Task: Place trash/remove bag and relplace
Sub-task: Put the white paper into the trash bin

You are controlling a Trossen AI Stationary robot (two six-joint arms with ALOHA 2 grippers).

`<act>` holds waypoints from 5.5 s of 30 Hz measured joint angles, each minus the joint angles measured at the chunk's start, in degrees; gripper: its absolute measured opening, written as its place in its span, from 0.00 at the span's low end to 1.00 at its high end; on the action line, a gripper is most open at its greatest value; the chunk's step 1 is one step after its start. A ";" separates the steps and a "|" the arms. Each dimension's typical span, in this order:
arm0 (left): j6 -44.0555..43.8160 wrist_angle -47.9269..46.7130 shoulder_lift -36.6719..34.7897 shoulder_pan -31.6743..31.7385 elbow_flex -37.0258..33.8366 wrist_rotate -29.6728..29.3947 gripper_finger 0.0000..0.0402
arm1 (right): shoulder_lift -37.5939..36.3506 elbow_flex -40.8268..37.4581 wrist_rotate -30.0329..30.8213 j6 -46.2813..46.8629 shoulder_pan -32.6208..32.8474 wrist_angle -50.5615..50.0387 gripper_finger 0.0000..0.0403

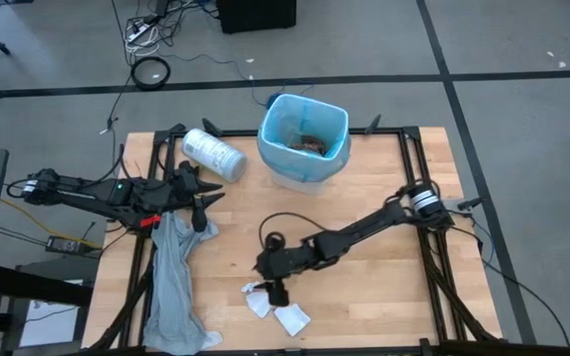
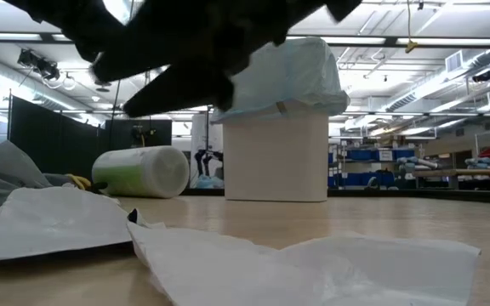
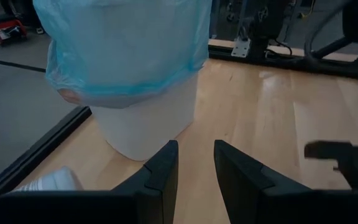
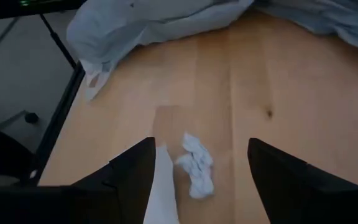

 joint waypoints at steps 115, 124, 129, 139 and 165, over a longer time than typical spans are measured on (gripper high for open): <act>0.24 -2.03 0.01 0.00 0.00 -1.28 0.28 | 9.63 2.76 7.43 -2.80 6.01 -12.31 0.55; 0.38 -2.32 0.00 0.00 0.00 -1.28 0.28 | 9.27 4.27 8.28 3.02 3.35 -11.96 0.03; 0.41 -2.40 0.00 0.00 0.00 -1.28 0.28 | 8.16 8.49 10.39 1.84 1.11 -14.42 0.00; 0.43 -1.88 0.00 0.00 0.00 -1.30 0.28 | 0.02 24.11 26.55 -8.48 -1.91 -38.48 0.00; -0.18 -1.51 0.00 0.00 0.00 -1.35 0.28 | -28.07 29.44 28.07 -23.70 -31.91 -57.34 0.01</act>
